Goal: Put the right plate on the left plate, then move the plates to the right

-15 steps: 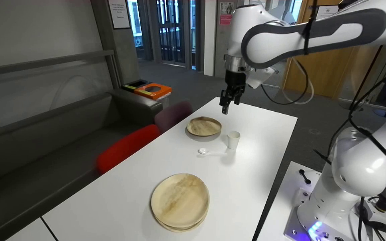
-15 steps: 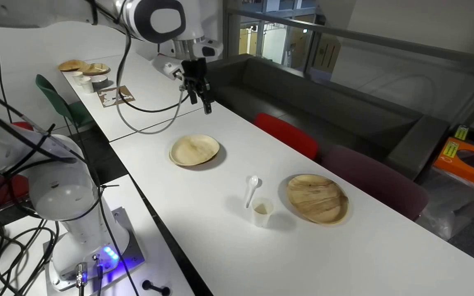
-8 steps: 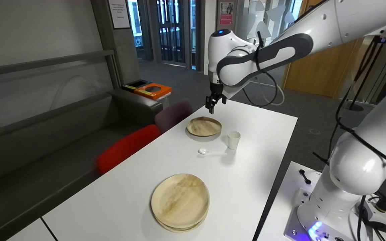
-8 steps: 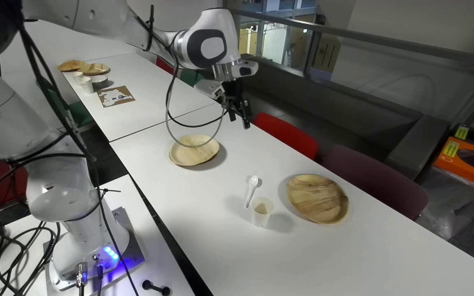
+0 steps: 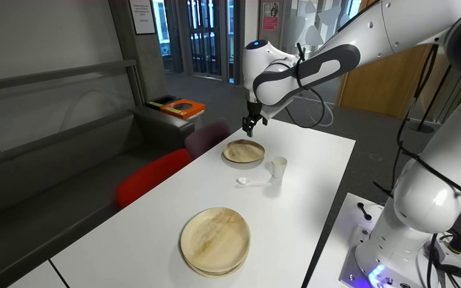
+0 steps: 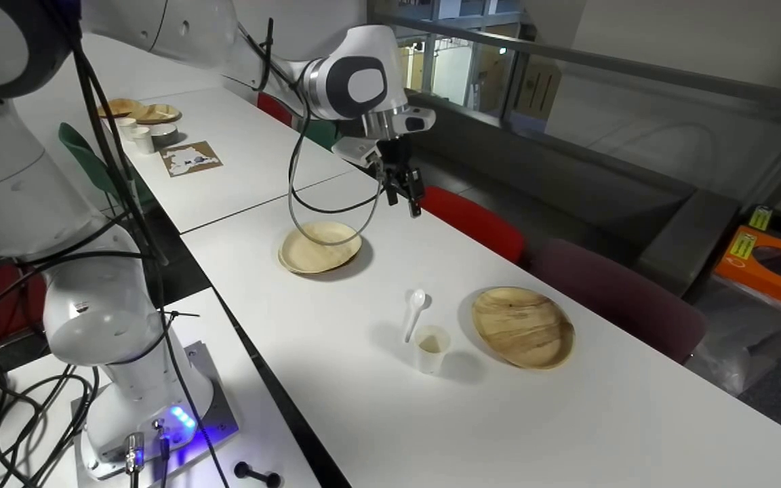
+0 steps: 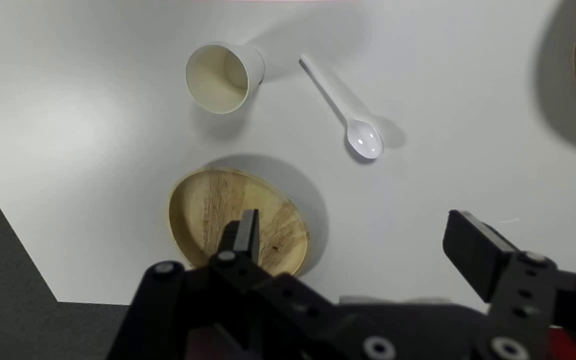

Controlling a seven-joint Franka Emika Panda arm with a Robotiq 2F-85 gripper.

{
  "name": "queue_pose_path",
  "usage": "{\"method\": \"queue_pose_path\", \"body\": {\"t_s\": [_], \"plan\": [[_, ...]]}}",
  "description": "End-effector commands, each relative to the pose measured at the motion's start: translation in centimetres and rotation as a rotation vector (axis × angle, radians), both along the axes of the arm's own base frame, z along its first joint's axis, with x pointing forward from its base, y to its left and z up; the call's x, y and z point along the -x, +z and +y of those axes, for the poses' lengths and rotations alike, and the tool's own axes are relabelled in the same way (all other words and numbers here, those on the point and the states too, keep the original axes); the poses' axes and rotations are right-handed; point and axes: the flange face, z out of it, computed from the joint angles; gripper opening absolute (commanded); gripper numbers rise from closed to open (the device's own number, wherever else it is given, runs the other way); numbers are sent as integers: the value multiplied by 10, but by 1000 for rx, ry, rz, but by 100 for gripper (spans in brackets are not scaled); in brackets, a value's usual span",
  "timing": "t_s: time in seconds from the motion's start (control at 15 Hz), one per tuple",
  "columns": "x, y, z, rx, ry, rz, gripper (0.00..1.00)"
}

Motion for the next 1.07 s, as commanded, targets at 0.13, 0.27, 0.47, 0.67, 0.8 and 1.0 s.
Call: {"method": "queue_pose_path", "body": {"t_s": [0.13, 0.27, 0.47, 0.67, 0.8, 1.0], "plan": [[0, 0, 0, 0, 0, 2, 100], [0, 0, 0, 0, 0, 2, 100], [0, 0, 0, 0, 0, 2, 100], [-13, -11, -1, 24, -22, 20, 100], [-28, -25, -4, 62, -66, 16, 100], [-58, -53, -13, 146, -138, 26, 100]]}}
